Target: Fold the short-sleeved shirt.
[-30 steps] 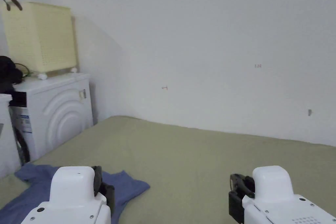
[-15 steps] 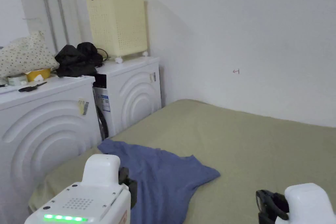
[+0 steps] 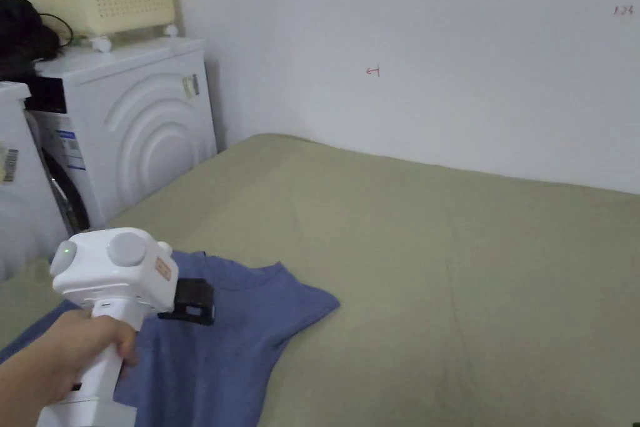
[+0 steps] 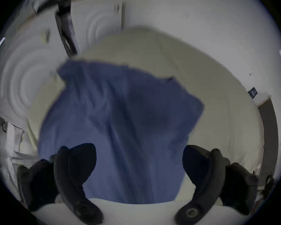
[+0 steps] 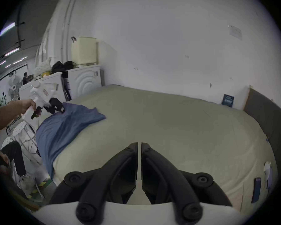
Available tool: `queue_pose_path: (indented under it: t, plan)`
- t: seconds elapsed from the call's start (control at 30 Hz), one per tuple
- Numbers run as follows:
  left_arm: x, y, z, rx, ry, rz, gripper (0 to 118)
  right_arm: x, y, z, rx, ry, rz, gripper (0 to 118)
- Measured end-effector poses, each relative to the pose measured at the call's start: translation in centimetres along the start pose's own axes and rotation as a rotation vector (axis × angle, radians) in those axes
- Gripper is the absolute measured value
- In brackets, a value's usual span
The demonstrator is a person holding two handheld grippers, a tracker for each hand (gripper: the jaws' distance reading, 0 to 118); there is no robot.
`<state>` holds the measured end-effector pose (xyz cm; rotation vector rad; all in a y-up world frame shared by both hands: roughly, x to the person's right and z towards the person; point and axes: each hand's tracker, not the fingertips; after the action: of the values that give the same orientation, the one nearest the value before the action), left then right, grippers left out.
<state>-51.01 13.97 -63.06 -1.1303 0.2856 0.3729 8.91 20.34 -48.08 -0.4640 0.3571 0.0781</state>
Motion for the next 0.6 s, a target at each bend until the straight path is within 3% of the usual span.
queue_pose_path:
  t: [0.1,0.3,0.33,0.37,0.4,0.43,0.6]
  plan:
    - [0.8,-1.1,-2.9,0.018,-0.048,0.053,110,0.5,-1.1,-1.2,-0.051,-0.029,0.065,8]
    - [4.0,-3.6,-4.7,0.051,-0.044,-0.033,106,-0.1,-2.6,-2.6,-0.102,0.015,0.101,8]
    - [3.7,-3.0,-5.2,0.062,-0.046,-0.05,96,-0.3,-2.7,-2.7,-0.104,0.023,0.106,8]
    - [4.1,-3.2,-5.1,0.079,-0.059,-0.076,69,-0.5,-2.9,-2.7,-0.102,0.037,0.112,8]
    - [4.7,-3.4,-5.1,0.084,-0.049,-0.121,14,-0.7,-3.0,-2.7,-0.099,0.046,0.118,8]
    - [5.0,-3.3,-5.4,0.091,0.036,-0.163,0,-0.9,-3.1,-2.6,-0.097,0.052,0.122,8]
    - [4.1,-1.7,-5.3,0.178,-0.048,-0.157,0,-0.8,-3.6,-1.7,-0.087,0.077,0.11,8]
